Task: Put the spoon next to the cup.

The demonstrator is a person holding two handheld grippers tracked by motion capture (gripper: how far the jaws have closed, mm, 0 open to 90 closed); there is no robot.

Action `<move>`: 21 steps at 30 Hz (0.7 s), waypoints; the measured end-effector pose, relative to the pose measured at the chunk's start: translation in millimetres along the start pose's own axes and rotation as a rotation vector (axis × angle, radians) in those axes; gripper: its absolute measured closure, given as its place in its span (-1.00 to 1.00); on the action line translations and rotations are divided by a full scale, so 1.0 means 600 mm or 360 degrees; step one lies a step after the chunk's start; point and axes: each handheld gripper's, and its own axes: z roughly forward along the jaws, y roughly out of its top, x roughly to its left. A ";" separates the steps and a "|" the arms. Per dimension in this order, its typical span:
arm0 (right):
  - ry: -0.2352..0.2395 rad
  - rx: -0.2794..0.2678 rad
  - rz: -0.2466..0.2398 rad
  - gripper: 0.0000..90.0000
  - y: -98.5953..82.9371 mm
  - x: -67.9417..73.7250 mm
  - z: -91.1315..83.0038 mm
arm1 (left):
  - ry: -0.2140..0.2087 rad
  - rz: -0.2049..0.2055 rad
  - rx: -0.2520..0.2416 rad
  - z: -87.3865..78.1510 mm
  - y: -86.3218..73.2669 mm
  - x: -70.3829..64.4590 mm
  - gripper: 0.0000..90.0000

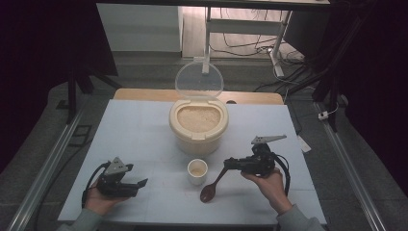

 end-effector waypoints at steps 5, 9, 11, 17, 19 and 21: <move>-0.0031 -0.0007 0.0009 0.76 0.005 -0.015 0.013 | 0.0001 -0.0001 0.0000 0.000 0.000 0.000 -0.56; -0.0108 -0.0023 0.0001 0.68 0.004 -0.030 0.026 | 0.0000 0.0002 0.0003 0.000 0.000 0.000 -0.56; -0.0146 -0.0032 0.0002 0.63 0.002 -0.037 0.034 | 0.0001 0.0003 0.0003 0.000 0.000 0.000 -0.56; -0.0262 -0.0032 -0.0019 0.49 0.001 -0.058 0.058 | 0.0000 0.0000 0.0008 0.001 -0.001 0.000 -0.56; -0.0292 -0.0016 -0.0012 0.44 0.000 -0.068 0.067 | -0.0001 0.0001 0.0008 0.001 -0.001 0.000 -0.56; -0.0318 0.0005 0.0010 0.39 -0.002 -0.078 0.076 | -0.0001 0.0002 0.0007 0.001 -0.001 0.000 -0.56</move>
